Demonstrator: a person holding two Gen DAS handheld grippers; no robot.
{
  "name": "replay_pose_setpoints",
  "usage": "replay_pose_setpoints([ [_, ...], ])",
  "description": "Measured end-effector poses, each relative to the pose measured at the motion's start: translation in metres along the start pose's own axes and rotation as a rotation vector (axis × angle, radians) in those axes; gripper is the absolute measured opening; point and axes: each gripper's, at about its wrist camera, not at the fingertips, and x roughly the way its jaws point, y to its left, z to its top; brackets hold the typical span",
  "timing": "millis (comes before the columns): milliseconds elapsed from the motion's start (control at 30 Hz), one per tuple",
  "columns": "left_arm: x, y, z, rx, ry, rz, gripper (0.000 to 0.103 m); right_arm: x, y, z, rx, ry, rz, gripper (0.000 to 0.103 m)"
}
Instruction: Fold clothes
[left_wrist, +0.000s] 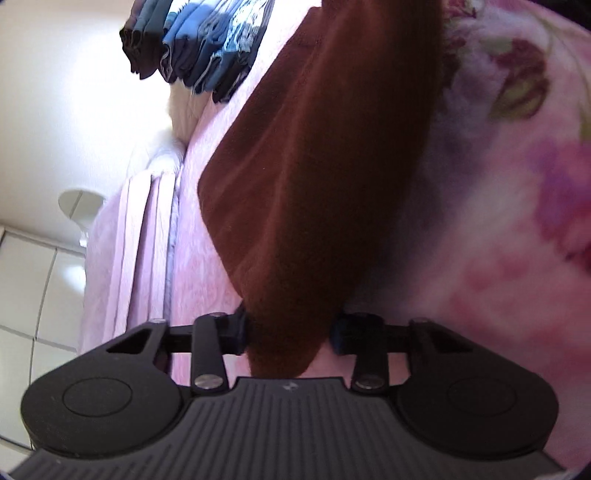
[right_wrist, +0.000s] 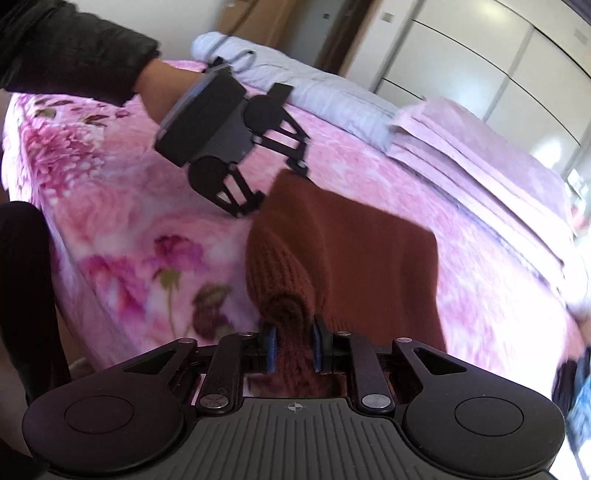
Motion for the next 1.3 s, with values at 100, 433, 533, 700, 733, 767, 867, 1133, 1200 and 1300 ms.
replay_pose_setpoints([
  [100, -0.021, 0.003, 0.009, -0.113, 0.049, -0.041, 0.025, -0.012, 0.016, -0.014, -0.042, 0.027, -0.067, 0.018],
  [433, -0.096, -0.010, 0.049, -0.437, 0.157, -0.157, 0.026, -0.039, 0.069, -0.043, -0.121, -0.010, -0.159, 0.059],
  [533, -0.101, -0.016, 0.050, -0.445, 0.164, -0.157, 0.029, -0.035, 0.080, -0.040, -0.157, -0.030, -0.128, 0.059],
  [700, -0.124, 0.007, 0.014, -0.641, 0.109, -0.263, 0.035, -0.046, 0.048, -0.031, 0.049, -0.119, -0.078, 0.059],
  [733, -0.130, 0.014, 0.004, -0.700, 0.092, -0.291, 0.036, -0.046, 0.034, -0.033, 0.116, -0.129, -0.071, 0.059],
  [767, -0.132, 0.024, -0.006, -0.765, 0.076, -0.302, 0.040, -0.045, 0.020, -0.035, 0.185, -0.139, -0.062, 0.059],
  [867, -0.128, 0.054, -0.030, -0.956, 0.036, -0.306, 0.050, -0.038, -0.024, -0.041, 0.389, -0.159, -0.048, 0.059],
  [1133, -0.051, 0.118, -0.067, -1.251, -0.019, -0.306, 0.050, 0.009, -0.125, -0.053, 0.843, -0.234, -0.006, 0.059],
  [1200, -0.022, 0.127, -0.075, -1.297, -0.005, -0.331, 0.049, 0.024, -0.140, -0.055, 0.874, -0.224, -0.015, 0.059],
  [1300, 0.016, 0.125, -0.083, -1.377, 0.017, -0.385, 0.042, 0.047, -0.158, -0.064, 0.973, -0.207, 0.038, 0.059],
])
